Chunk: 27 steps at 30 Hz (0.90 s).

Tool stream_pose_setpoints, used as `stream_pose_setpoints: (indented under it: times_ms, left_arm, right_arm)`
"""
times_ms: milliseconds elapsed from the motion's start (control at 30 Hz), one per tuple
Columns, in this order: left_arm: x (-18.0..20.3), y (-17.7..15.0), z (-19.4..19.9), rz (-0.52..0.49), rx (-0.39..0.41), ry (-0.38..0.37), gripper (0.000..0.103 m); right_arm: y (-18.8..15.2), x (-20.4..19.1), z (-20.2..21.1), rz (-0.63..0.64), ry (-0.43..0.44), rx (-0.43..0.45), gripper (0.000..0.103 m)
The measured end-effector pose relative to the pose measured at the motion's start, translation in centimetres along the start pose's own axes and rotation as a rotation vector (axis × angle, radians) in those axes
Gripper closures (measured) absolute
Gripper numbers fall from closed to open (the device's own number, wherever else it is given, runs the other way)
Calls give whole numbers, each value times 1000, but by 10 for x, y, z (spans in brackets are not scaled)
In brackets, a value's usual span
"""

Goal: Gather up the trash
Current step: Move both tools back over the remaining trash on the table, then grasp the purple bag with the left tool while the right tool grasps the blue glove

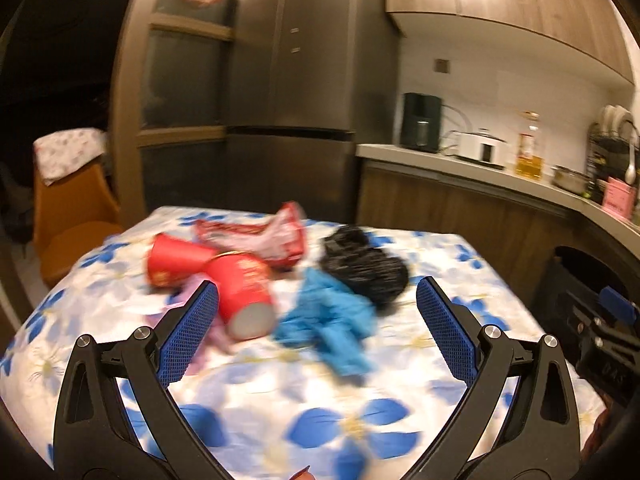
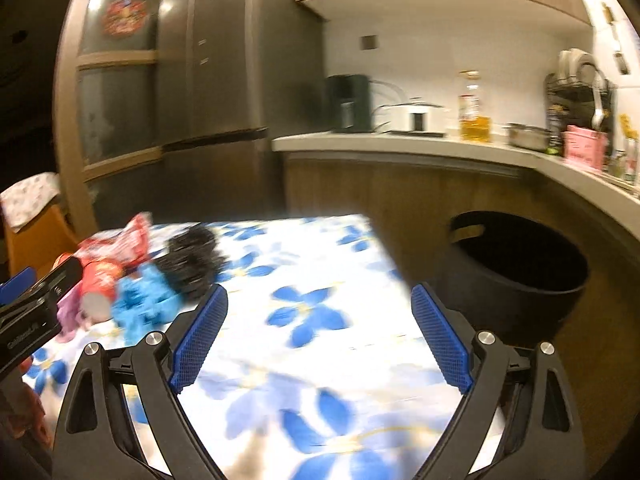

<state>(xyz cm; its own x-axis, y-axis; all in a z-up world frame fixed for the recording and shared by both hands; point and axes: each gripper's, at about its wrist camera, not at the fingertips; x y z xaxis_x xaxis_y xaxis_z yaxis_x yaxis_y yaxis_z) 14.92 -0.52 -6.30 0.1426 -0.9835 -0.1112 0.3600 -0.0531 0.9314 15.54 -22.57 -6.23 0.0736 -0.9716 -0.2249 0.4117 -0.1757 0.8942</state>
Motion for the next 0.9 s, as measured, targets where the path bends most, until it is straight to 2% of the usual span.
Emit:
stream_pose_setpoints:
  times_ms: [267,333,367,633,733,833,900]
  left_arm:
    - [-61,-12,-7,81,-25,89,5]
    - [-70,-13,-8,88,-31,101,5]
    - [-76,-14,-9,90,-37,112,5]
    - [-93,-18,-22,86,-72,146,5]
    - [-101,-19,-24,111,-79,142,5]
    - [-103,-21,-25,111,-82,138,5]
    - [-103,-23,-27,106,-89,128,5]
  right_arm:
    - [-23,-69,-35,92,126,-97,14]
    - [-26,-83,-46,101,146,-120,25]
    - [-28,-90,-50,106,153,-132,36]
    - [-36,-132,-81,133,222,-178,42]
    - [-37,-141,-92,138,230,-197,48]
    - [-40,-147,-102,144,239,-224,57]
    - [-40,-151,-108,146,248,-244,72]
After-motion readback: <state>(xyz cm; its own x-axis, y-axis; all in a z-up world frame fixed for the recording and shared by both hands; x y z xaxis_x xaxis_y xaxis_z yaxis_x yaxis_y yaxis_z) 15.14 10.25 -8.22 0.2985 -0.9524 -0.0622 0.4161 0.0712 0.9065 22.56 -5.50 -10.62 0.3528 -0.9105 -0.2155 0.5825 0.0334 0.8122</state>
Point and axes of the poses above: each gripper's, at about its wrist camera, not at the fingertips, and z roughly against the way its jaws point, x to its right, y to its top, and after that the axes turned 11 degrees about -z, right-handed
